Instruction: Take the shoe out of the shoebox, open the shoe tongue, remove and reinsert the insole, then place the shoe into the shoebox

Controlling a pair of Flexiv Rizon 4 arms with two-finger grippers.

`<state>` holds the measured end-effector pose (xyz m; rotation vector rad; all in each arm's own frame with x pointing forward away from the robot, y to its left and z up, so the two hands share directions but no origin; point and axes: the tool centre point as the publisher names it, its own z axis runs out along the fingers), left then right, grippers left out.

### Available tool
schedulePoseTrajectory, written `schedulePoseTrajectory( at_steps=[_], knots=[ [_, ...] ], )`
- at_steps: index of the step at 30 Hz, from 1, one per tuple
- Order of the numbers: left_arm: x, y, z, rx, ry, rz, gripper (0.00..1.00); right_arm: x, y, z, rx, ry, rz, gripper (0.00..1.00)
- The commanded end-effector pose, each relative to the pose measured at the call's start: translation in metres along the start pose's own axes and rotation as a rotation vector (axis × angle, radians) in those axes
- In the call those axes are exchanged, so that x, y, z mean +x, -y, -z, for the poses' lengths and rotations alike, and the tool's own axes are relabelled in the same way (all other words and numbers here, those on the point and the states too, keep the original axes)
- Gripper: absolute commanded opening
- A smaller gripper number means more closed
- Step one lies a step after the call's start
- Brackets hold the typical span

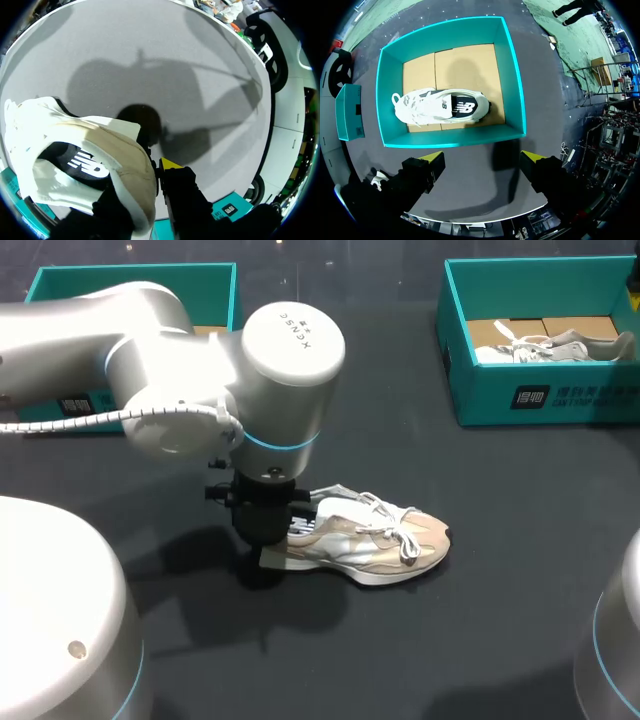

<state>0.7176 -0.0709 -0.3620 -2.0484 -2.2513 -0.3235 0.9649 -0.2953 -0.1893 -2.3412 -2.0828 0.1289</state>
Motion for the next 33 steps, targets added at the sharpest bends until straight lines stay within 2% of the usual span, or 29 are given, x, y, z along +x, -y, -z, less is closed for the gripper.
schedulePoseTrajectory(
  at_steps=[1, 9, 16, 22, 23, 25, 27, 33],
  knots=[
    [0.0, 0.0, -0.006, 0.005, 0.006, -0.002, 0.0, 0.0, 0.0, 0.0, 0.0, -0.001, 0.0, 1.0],
    [0.0, 0.0, -0.012, 0.022, 0.011, -0.005, 0.0, 0.0, 0.0, 0.0, 0.0, -0.001, 0.0, 1.0],
    [0.0, 0.002, -0.015, 0.037, 0.01, -0.005, 0.27, 0.0, 0.0, 0.0, 0.0, -0.001, 0.0, 1.0],
    [0.001, 0.004, -0.015, 0.039, 0.011, -0.001, 0.45, 0.0, 0.0, 0.0, 0.0, -0.001, 0.0, 1.0],
    [0.001, 0.004, -0.013, 0.038, 0.013, 0.001, 0.53, 0.0, 0.0, 0.0, 0.0, -0.001, 0.0, 1.0],
    [0.003, 0.003, -0.007, 0.033, 0.027, 0.005, 0.86, 0.0, 0.0, 0.0, 0.0, -0.001, 0.0, 1.0],
    [0.005, 0.002, 0.003, 0.022, 0.048, 0.008, 1.0, 0.0, 0.0, 0.0, 0.0, -0.001, 0.0, 1.0],
    [0.016, -0.003, 0.057, -0.035, 0.154, 0.067, 1.0, 0.0, 0.0, 0.0, 0.0, -0.001, 0.0, 1.0]
  ],
)
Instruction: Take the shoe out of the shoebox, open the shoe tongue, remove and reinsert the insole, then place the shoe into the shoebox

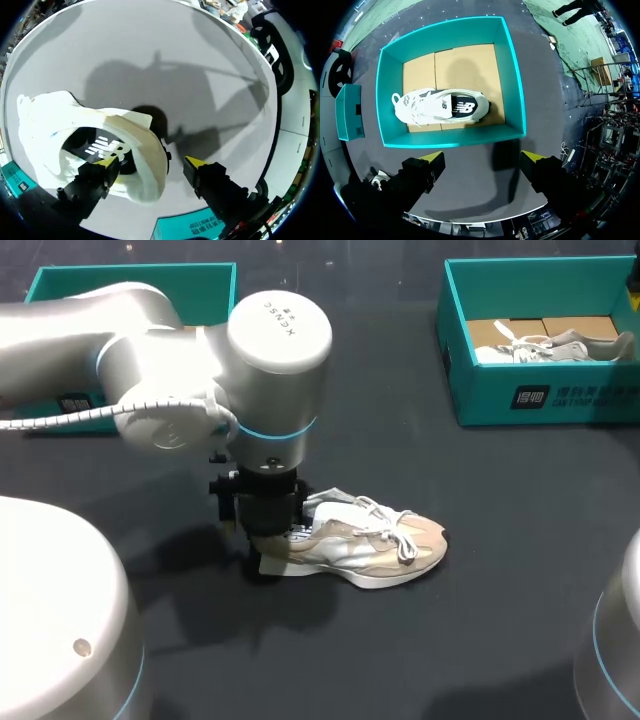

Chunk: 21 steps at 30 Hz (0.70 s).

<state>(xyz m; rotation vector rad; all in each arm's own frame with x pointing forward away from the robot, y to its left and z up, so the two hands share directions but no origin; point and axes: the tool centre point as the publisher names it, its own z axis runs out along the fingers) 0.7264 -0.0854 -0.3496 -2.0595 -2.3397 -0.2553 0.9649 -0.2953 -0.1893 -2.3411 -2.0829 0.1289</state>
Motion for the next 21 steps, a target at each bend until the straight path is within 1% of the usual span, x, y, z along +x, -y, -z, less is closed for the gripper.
schedulePoseTrajectory(
  at_steps=[1, 3, 5, 7, 8, 9, 10, 21],
  knots=[
    [0.027, 0.004, 0.055, -0.028, 0.086, 0.061, 1.0, 0.0, 0.0, 0.0, 0.0, -0.001, 0.0, 1.0],
    [0.029, 0.003, 0.072, -0.009, 0.102, 0.139, 1.0, 0.0, 0.0, 0.0, 0.0, -0.001, 0.0, 1.0],
    [0.033, 0.002, 0.086, 0.08, 0.129, 0.273, 1.0, 0.0, 0.0, 0.0, 0.0, -0.001, 0.0, 1.0],
    [0.039, 0.006, 0.095, 0.165, 0.172, 0.398, 1.0, 0.0, 0.0, 0.0, 0.0, -0.001, 0.0, 1.0],
    [0.041, 0.01, 0.097, 0.206, 0.205, 0.418, 1.0, 0.0, 0.0, 0.0, 0.0, -0.001, 0.0, 1.0],
    [0.043, 0.015, 0.098, 0.227, 0.216, 0.434, 1.0, 0.0, 0.0, 0.0, 0.0, -0.001, 0.0, 1.0],
    [0.045, 0.021, 0.1, 0.219, 0.216, 0.451, 1.0, 0.0, 0.0, 0.0, 0.0, -0.001, 0.0, 1.0],
    [0.045, 0.021, 0.1, 0.219, 0.216, 0.451, 1.0, 0.0, 0.0, 0.0, 0.0, -0.001, 0.0, 1.0]
  ],
)
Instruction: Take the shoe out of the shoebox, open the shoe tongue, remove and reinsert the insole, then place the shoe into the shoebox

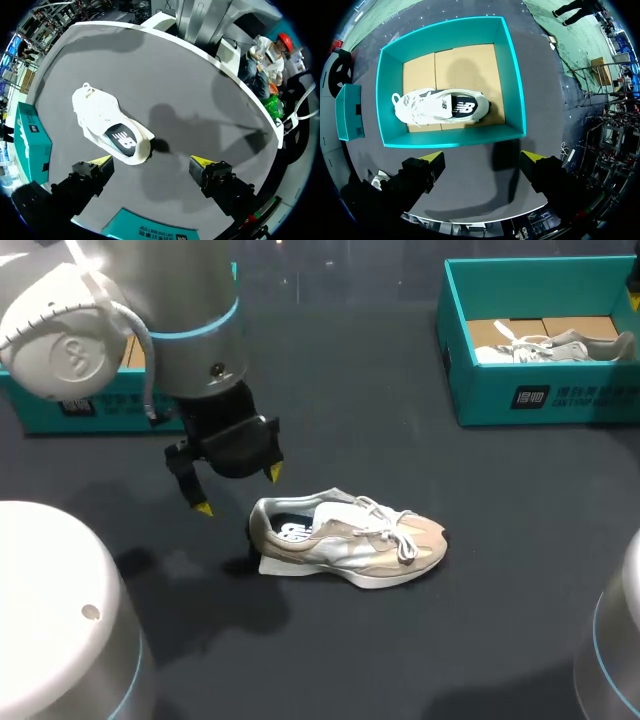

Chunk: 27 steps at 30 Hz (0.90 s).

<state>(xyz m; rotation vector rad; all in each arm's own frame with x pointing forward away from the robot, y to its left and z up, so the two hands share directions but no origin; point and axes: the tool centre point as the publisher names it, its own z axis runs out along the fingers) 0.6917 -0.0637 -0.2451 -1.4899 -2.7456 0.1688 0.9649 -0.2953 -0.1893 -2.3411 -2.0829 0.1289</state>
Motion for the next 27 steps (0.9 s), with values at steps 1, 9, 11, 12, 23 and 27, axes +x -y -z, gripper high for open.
schedulePoseTrajectory(
  at_steps=[1, 9, 11, 12, 23, 27],
  knots=[
    [0.007, -0.002, -0.002, 0.005, 0.063, -0.003, 1.0, 0.0, 0.0, 0.0, 0.0, -0.001, 0.0, 1.0],
    [0.008, -0.013, 0.003, 0.028, 0.149, 0.358, 1.0, 0.0, 0.0, 0.0, 0.0, -0.001, 0.0, 1.0],
    [0.016, -0.017, -0.003, 0.107, 0.191, 0.469, 1.0, 0.0, 0.0, 0.0, 0.0, -0.001, 0.0, 1.0],
    [0.022, -0.018, -0.008, 0.127, 0.204, 0.512, 1.0, 0.0, 0.0, 0.0, 0.0, -0.001, 0.0, 1.0],
    [0.046, -0.021, -0.066, 0.249, 0.212, 0.805, 1.0, 0.0, 0.0, 0.0, 0.0, -0.001, 0.0, 1.0],
    [0.047, -0.025, -0.066, 0.197, 0.187, 0.778, 1.0, 0.0, 0.0, 0.0, 0.0, -0.001, 0.0, 1.0]
  ],
)
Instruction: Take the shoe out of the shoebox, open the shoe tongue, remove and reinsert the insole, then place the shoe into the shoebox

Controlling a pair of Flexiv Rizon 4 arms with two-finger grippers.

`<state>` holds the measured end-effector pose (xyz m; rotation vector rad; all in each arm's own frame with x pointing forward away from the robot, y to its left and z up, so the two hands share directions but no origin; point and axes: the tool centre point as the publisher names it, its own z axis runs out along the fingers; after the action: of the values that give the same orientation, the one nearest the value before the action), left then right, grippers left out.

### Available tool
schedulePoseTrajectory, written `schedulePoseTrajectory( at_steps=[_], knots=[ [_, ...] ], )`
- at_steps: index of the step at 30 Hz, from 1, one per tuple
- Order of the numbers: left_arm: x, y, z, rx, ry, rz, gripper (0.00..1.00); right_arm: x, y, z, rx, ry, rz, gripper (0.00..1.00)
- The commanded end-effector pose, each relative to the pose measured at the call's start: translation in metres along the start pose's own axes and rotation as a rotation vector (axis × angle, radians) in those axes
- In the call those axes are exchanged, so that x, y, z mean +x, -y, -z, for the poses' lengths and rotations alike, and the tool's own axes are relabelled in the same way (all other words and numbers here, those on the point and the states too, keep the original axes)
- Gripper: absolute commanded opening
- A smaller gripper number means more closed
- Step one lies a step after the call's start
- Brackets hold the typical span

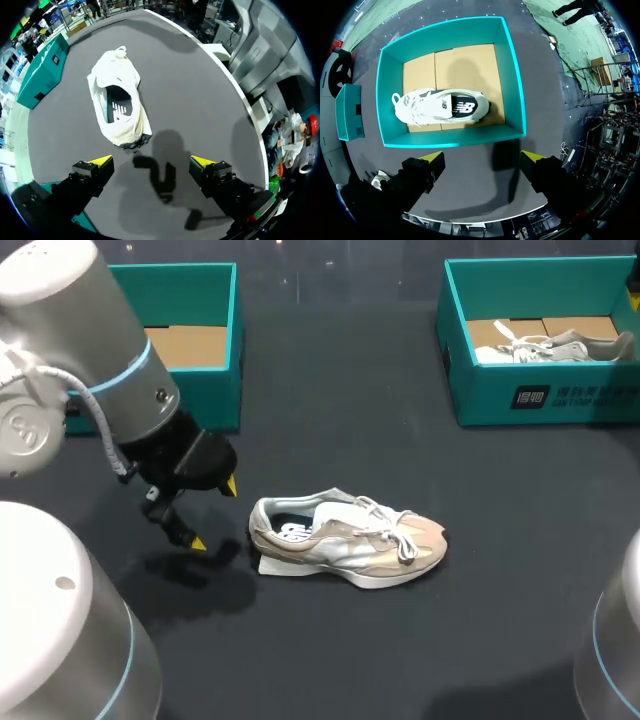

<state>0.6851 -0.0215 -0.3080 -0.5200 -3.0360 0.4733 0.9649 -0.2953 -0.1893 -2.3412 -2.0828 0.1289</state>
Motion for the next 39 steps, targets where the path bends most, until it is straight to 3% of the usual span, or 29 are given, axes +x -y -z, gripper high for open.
schedulePoseTrajectory(
  at_steps=[1, 12, 21, 27, 39],
  knots=[
    [0.004, -0.006, -0.005, 0.037, 0.068, 0.127, 1.0, 0.0, 0.0, 0.0, 0.0, -0.001, 0.0, 1.0],
    [0.004, -0.006, -0.005, 0.037, 0.068, 0.127, 1.0, 0.0, 0.0, 0.0, 0.0, -0.001, 0.0, 1.0],
    [0.013, -0.025, -0.044, 0.208, 0.193, 0.197, 1.0, 0.0, 0.0, 0.0, 0.0, -0.001, 0.0, 1.0],
    [0.018, -0.028, -0.046, 0.398, 0.303, 0.153, 1.0, 0.0, 0.0, 0.0, 0.0, -0.001, 0.0, 1.0],
    [0.017, -0.027, -0.049, 0.414, 0.327, 0.144, 1.0, 0.0, 0.0, 0.0, 0.0, -0.001, 0.0, 1.0]
  ],
)
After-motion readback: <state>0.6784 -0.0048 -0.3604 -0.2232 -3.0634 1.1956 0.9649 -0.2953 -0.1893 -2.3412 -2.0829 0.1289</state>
